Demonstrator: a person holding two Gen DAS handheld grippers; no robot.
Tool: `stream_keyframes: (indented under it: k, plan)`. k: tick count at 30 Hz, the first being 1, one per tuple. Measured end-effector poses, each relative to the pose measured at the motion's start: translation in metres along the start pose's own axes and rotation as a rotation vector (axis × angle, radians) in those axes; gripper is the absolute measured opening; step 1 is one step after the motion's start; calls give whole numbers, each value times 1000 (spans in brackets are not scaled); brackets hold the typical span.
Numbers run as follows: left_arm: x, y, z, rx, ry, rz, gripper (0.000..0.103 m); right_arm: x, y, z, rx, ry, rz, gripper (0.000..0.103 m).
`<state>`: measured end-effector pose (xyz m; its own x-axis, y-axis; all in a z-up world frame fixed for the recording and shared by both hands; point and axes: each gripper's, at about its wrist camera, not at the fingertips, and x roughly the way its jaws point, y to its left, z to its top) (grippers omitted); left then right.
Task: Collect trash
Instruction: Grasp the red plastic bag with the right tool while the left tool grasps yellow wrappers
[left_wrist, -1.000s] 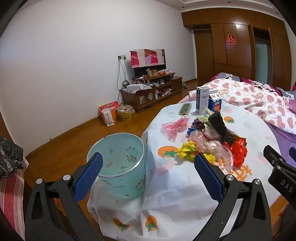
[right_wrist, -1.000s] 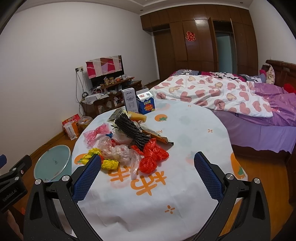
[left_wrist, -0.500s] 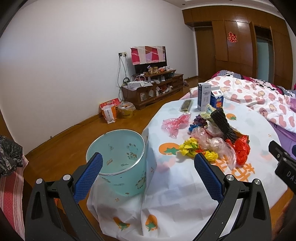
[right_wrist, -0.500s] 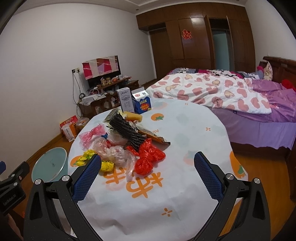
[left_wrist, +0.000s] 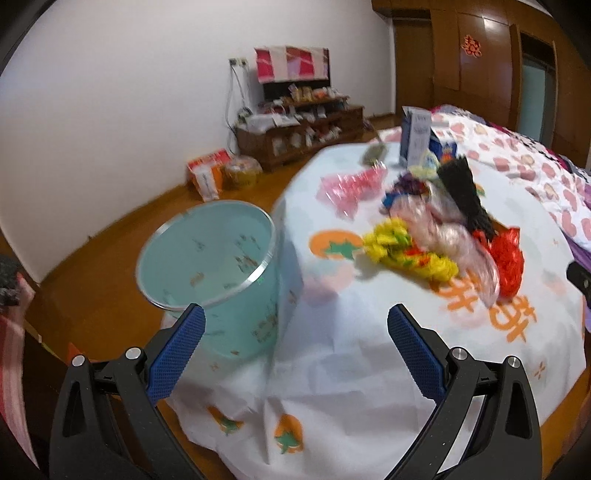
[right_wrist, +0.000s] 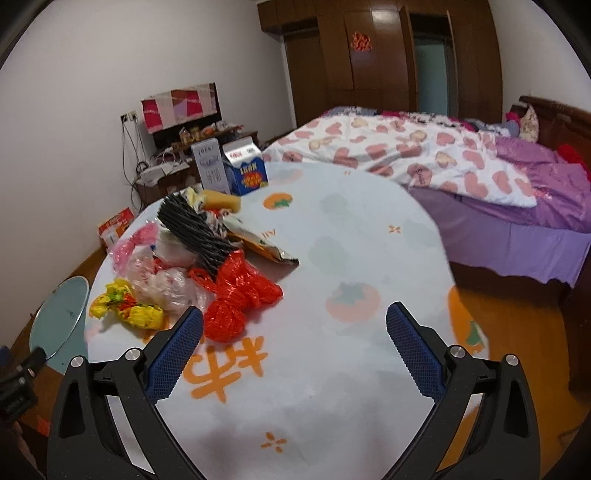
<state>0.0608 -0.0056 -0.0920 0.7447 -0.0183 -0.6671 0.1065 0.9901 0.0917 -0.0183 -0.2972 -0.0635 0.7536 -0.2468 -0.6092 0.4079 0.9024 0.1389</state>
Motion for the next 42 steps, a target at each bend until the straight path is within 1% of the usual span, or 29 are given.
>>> stream_keyframes:
  k: [2, 3, 4, 7, 10, 12, 15, 17, 19, 21, 22, 23, 24, 25, 27, 28, 29, 30, 31, 32, 33, 34, 35, 38, 42]
  plan:
    - [9, -3, -2, 1, 9, -2, 97, 12, 1, 2, -10, 15, 22, 87]
    - [14, -4, -2, 2, 11, -5, 97, 18, 3, 3, -22, 23, 28, 80]
    - [18, -5, -1, 3, 12, -11, 96, 28, 6, 5, -36, 46, 41, 78]
    - [27, -9, 6, -1, 8, -24, 95, 48, 9, 8, -9, 98, 86, 74]
    - [36, -10, 20, -23, 0, -54, 94, 60, 14, 13, -8, 115, 115, 74]
    - [46, -17, 31, -26, -9, -67, 87, 67, 19, 14, -19, 127, 132, 73]
    - [64, -30, 45, -15, 8, -96, 86, 82, 21, 15, -13, 174, 150, 72]
    - [77, -39, 50, -13, 27, -105, 85, 96, 22, 15, 5, 219, 175, 63]
    - [85, -46, 53, -8, 43, -122, 81, 102, 23, 13, 5, 243, 186, 48]
    - [94, -53, 53, 0, 64, -140, 77, 105, 23, 11, -3, 254, 206, 39]
    - [98, -57, 53, 1, 76, -150, 76, 105, 24, 10, -9, 257, 217, 35]
    - [101, -58, 54, 0, 83, -157, 75, 105, 26, 10, -18, 255, 222, 34]
    - [104, -60, 54, -2, 91, -168, 74, 103, 27, 10, -30, 247, 222, 28]
    - [107, -62, 53, -1, 96, -178, 72, 102, 28, 10, -39, 240, 221, 26]
    - [111, -67, 52, 6, 102, -200, 63, 95, 28, 13, -51, 212, 209, 25]
    - [111, -69, 52, 7, 100, -207, 62, 92, 26, 14, -49, 199, 204, 25]
    - [111, -71, 51, 12, 91, -214, 56, 88, 25, 16, -47, 184, 200, 25]
    - [111, -73, 51, 25, 88, -231, 46, 84, 22, 17, -44, 170, 194, 25]
    - [110, -74, 51, 32, 85, -241, 45, 79, 19, 18, -41, 155, 185, 25]
    - [109, -77, 50, 43, 74, -232, 41, 77, 17, 18, -37, 146, 177, 25]
    - [107, -79, 49, 55, 64, -226, 35, 74, 15, 17, -32, 139, 172, 25]
    - [105, -79, 49, 62, 56, -221, 34, 73, 13, 18, -22, 133, 166, 25]
    - [104, -78, 48, 62, 51, -219, 24, 70, 11, 17, -14, 127, 163, 25]
    - [94, -72, 49, 45, 34, -232, 24, 60, 8, 18, 0, 100, 163, 25]
    - [72, -62, 50, 41, -13, -199, 24, 46, 11, 22, -7, 55, 164, 25]
